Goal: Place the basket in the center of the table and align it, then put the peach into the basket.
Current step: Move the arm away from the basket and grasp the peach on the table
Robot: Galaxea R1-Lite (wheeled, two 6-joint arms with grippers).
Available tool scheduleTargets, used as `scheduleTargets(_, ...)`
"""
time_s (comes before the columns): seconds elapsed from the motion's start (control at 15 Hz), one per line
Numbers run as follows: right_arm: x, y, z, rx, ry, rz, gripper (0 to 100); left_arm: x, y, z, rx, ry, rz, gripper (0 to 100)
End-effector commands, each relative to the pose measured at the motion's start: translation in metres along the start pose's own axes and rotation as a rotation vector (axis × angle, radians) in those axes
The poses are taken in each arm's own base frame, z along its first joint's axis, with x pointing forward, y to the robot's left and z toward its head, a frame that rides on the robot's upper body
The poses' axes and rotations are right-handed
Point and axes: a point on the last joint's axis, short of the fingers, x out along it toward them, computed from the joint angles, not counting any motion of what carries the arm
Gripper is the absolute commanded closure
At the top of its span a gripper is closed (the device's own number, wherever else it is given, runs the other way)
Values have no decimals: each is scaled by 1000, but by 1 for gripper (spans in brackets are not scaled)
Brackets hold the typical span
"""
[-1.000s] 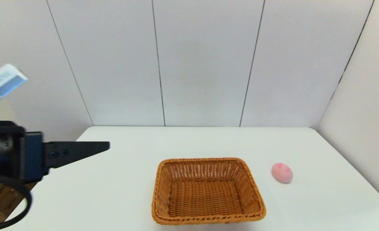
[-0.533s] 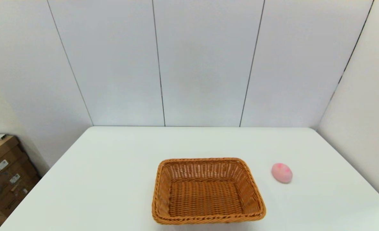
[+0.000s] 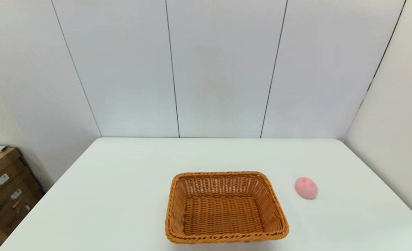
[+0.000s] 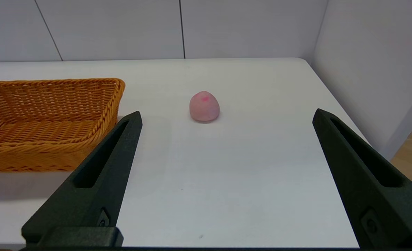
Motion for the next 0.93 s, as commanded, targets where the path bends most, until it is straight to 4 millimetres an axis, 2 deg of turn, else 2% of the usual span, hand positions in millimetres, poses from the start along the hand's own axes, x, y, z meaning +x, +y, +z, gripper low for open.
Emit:
scheduleTargets(0.07,0,0,0,0,1,0,0,18,2,-41,-5,-121,89,0)
scheduleTargets(0.2,0,0,0,0,1,0,0,23,1,-48,-17,-131,67,0)
scheduleTargets(0.4,0,0,1,-26,18,3,0,23,2,-48,-42,-135,69,0)
scheduleTargets(0.47,0,0,8,-70,68,4,0,23,2,-48,-59,-136,68,0)
scheduleTargets(0.53,5,0,19,-108,200,0,0,23,2,-48,-64,-136,68,0)
scheduleTargets(0.6,19,1,34,-114,375,11,0,23,2,-48,-64,-134,68,0)
scheduleTargets(0.67,35,2,44,-114,496,18,0,23,2,-48,-64,-134,68,0)
scheduleTargets(0.73,81,3,57,-121,681,30,0,23,2,-48,-65,-136,68,0)
scheduleTargets(0.8,108,3,61,-112,728,28,0,23,2,-48,-65,-136,68,0)
scheduleTargets(0.87,155,4,55,-118,775,33,0,23,2,-48,-68,-136,68,0)
scheduleTargets(0.93,187,7,47,-124,756,42,0,23,2,-48,-73,-136,67,0)
